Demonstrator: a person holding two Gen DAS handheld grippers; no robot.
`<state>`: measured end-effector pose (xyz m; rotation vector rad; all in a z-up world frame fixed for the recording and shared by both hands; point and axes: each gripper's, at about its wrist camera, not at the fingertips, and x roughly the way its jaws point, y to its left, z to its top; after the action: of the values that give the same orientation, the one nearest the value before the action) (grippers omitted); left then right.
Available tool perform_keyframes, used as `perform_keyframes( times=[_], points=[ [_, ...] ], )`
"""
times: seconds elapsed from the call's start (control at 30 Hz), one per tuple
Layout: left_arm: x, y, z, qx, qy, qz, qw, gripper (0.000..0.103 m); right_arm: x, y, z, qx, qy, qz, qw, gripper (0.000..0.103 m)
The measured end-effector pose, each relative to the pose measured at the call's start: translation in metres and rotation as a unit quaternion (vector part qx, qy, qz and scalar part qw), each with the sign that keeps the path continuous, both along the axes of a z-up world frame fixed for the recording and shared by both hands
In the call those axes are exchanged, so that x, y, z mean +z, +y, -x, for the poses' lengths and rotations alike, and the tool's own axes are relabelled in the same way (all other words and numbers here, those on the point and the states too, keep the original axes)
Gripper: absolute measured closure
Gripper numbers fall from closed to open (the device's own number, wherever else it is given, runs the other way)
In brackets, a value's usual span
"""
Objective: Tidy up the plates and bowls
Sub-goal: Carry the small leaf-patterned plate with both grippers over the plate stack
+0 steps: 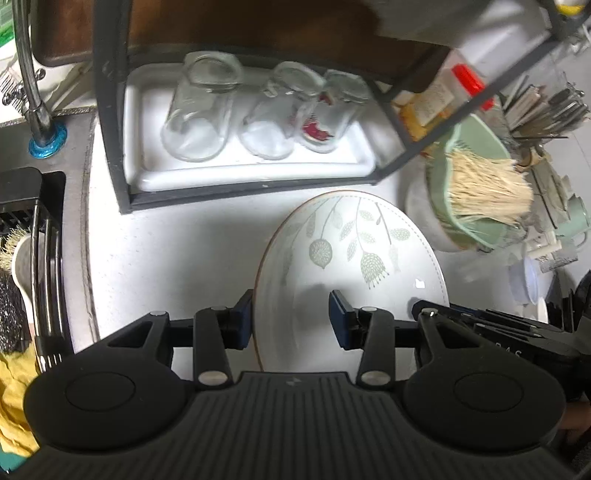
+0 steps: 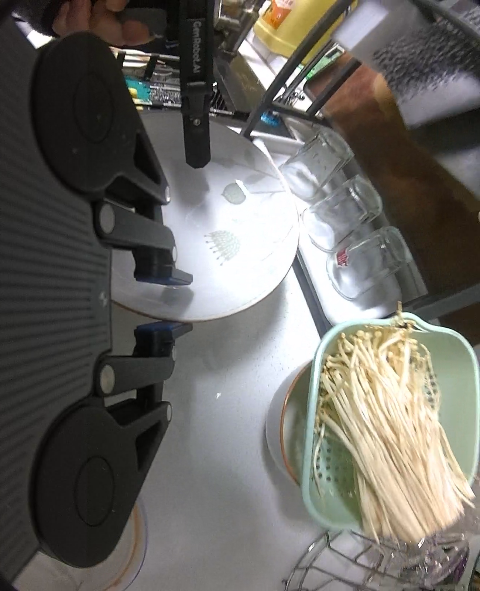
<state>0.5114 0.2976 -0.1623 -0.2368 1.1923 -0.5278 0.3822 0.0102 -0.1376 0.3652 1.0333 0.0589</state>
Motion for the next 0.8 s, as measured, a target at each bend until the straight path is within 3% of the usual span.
perform_keyframes(
  times=[0.23, 0.43, 0.8],
  points=[
    [0.034, -0.023, 0.024, -0.010, -0.015, 0.036, 0.9992, 0.056, 0.035, -0.022, 0.033, -0.011, -0.015, 0.003, 1.000, 0.080],
    [0.044, -0.053, 0.045, -0.028, -0.005, 0.052, 0.9983, 0.056, 0.053, -0.044, 0.066, -0.041, -0.033, 0.001, 0.999, 0.080],
    [0.031, -0.113, 0.085, -0.062, 0.029, 0.028, 0.9973, 0.056, 0.043, -0.089, 0.118, -0.080, -0.020, -0.002, 0.997, 0.080]
  ],
)
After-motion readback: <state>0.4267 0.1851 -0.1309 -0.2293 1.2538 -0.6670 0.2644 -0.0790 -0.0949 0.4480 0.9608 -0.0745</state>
